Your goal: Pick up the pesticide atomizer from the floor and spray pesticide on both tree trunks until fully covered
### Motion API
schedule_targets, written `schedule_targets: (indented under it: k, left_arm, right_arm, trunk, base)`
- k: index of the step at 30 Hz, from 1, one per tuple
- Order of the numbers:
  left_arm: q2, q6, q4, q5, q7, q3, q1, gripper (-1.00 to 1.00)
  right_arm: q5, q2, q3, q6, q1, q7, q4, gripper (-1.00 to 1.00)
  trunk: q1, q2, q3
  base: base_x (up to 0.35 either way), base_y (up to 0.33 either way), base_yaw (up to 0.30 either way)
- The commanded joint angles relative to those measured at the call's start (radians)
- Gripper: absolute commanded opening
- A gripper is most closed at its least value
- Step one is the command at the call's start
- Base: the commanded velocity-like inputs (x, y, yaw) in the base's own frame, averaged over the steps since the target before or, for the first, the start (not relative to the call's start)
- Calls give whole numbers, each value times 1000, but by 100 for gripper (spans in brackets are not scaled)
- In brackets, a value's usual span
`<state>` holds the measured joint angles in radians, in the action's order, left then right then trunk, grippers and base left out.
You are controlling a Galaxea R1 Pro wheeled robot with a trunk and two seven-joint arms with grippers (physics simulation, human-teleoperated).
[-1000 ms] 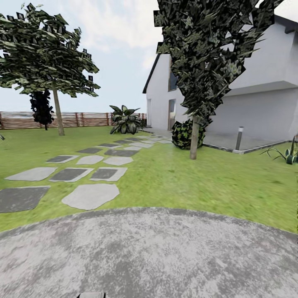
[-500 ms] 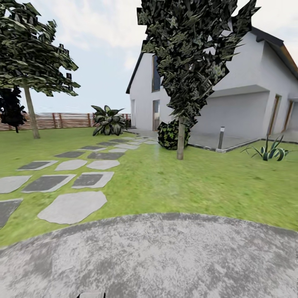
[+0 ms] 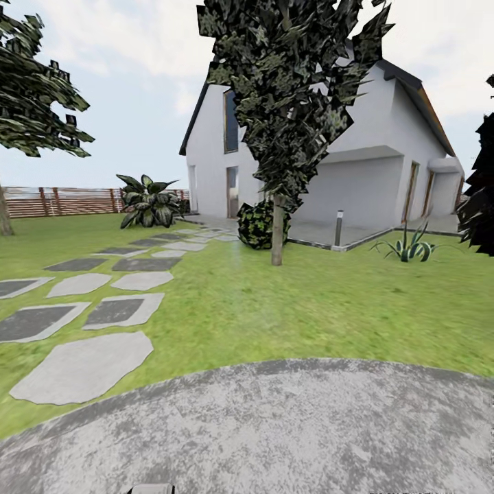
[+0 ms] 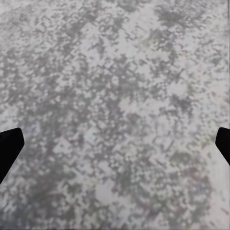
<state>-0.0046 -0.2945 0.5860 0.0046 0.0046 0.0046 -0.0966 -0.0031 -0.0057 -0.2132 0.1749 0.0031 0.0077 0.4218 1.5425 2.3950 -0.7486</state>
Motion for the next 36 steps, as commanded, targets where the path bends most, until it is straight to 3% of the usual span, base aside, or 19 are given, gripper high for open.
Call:
schedule_targets:
  k: [1, 21, 36]
  left_arm:
    - [0, 0, 0, 0, 0, 0, 0, 100]
    - [0, 0, 0, 0, 0, 0, 0, 100]
    - [0, 0, 0, 0, 0, 0, 0, 100]
  right_arm:
    - [0, 0, 0, 0, 0, 0, 0, 100]
    - [0, 0, 0, 0, 0, 2, 0, 100]
    - [0, 1, 0, 0, 0, 1, 1, 100]
  trunk:
    - [0, 0, 0]
    - [0, 0, 7]
    - [0, 0, 12]
  base:
    - [72, 59, -257]
    - [8, 5, -257]
    - [258, 193, -255]
